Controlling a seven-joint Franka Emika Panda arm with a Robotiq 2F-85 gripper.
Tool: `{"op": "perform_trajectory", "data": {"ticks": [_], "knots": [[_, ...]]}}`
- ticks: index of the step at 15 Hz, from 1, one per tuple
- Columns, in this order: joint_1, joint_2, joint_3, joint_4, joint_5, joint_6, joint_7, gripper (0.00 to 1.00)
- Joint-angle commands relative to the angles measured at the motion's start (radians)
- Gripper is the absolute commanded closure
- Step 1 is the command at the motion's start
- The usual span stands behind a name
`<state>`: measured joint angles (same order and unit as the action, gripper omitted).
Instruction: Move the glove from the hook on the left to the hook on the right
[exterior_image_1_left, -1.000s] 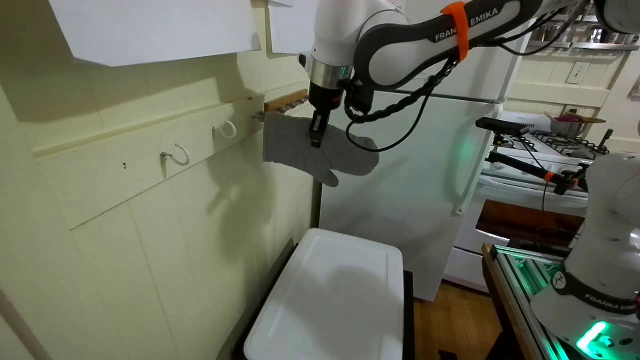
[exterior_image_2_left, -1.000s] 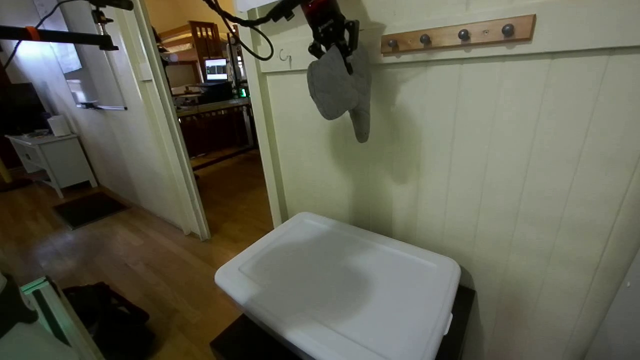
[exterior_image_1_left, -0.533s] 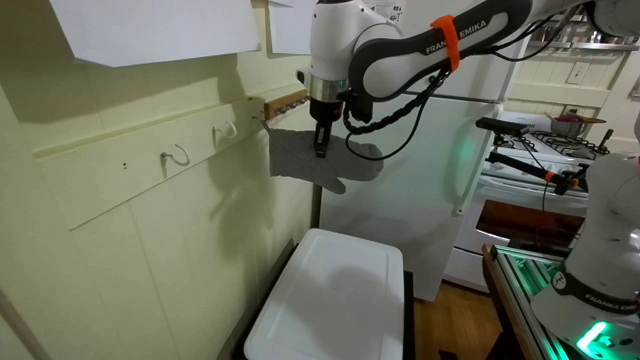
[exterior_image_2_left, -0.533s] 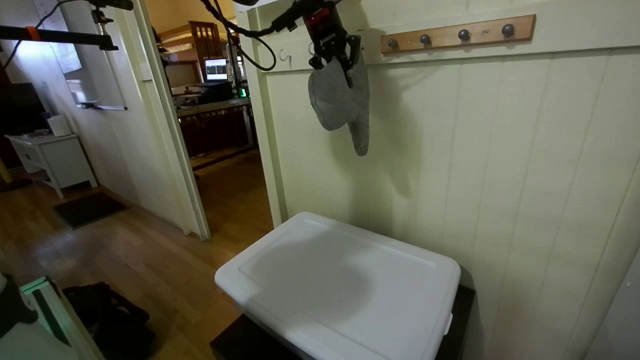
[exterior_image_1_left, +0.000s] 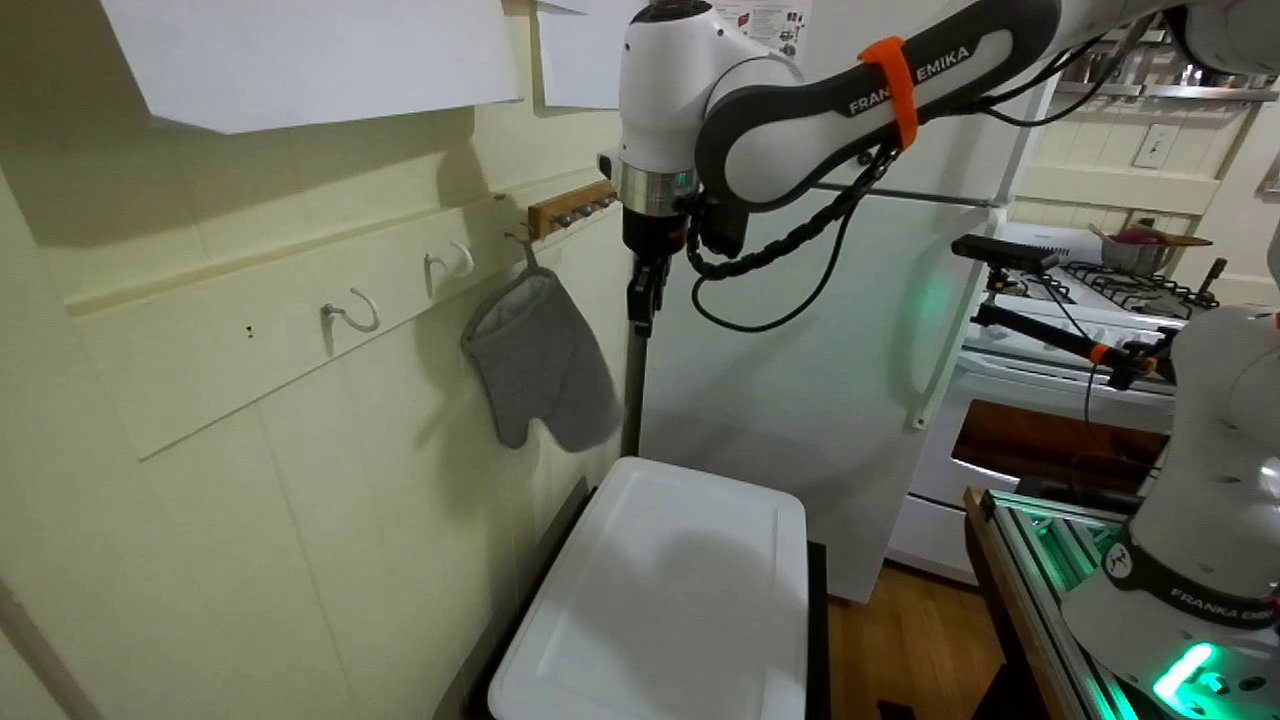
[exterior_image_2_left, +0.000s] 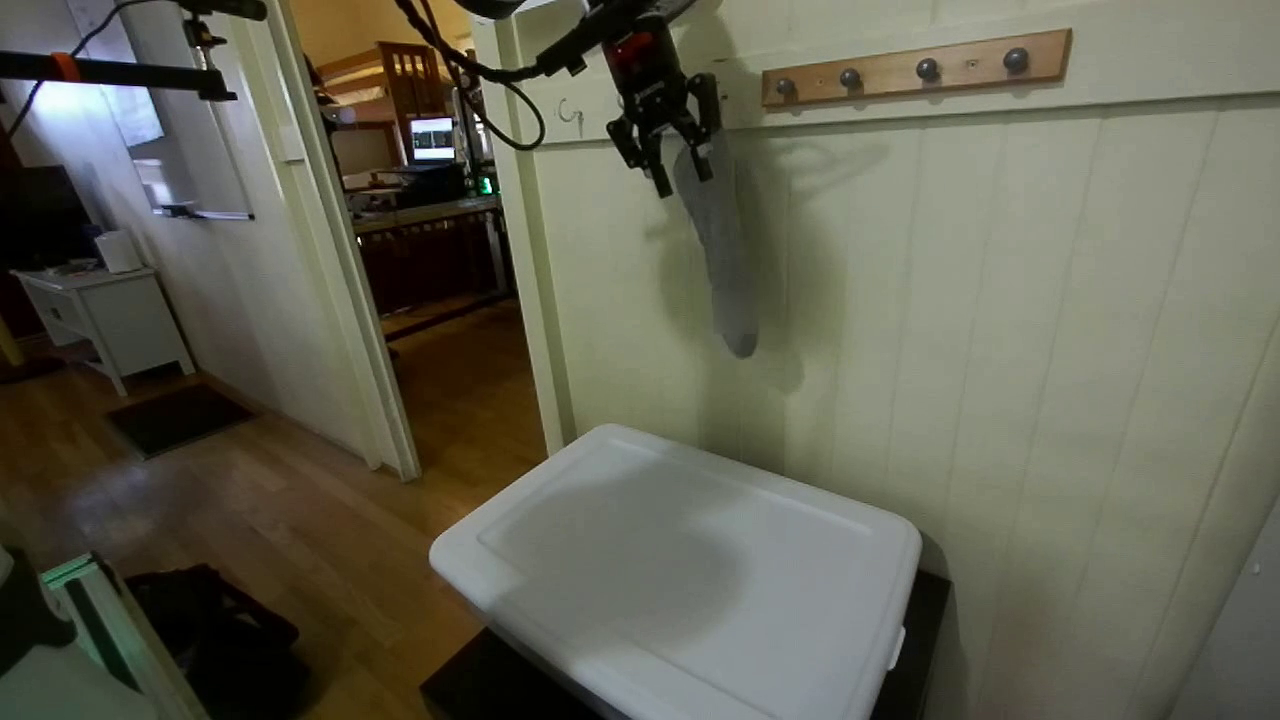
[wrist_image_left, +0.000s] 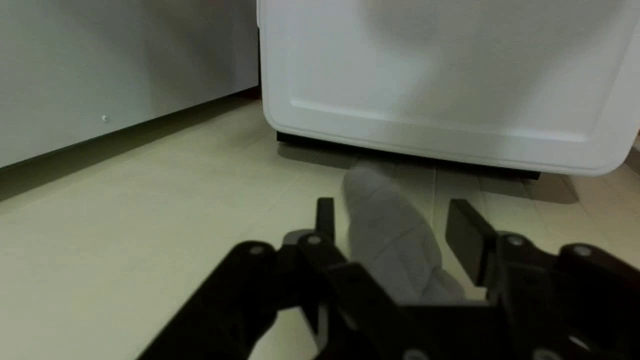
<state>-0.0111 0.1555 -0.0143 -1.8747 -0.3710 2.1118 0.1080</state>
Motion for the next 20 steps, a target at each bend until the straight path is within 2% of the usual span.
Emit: {"op": "perform_trajectory", "data": {"ticks": [1,2,3,7,12,16,20], "knots": [[0.015,-0.034,-0.004,-0.059,0.051,-0.015,0.09,0.09],[0.014,-0.046,-0.004,-0.082,0.067,-0.002,0.109,0.02],[0.012,-0.056,-0.005,-0.102,0.087,0.009,0.124,0.0],[0.007,-0.11,-0.008,-0.205,0.134,0.075,0.194,0.0],[0.001,-0.222,-0.012,-0.406,0.085,0.318,0.295,0.0],[-0.02,-0.285,-0.008,-0.534,0.092,0.464,0.3,0.0],[-0.045,-0.323,0.003,-0.618,0.091,0.536,0.32,0.0]]}}
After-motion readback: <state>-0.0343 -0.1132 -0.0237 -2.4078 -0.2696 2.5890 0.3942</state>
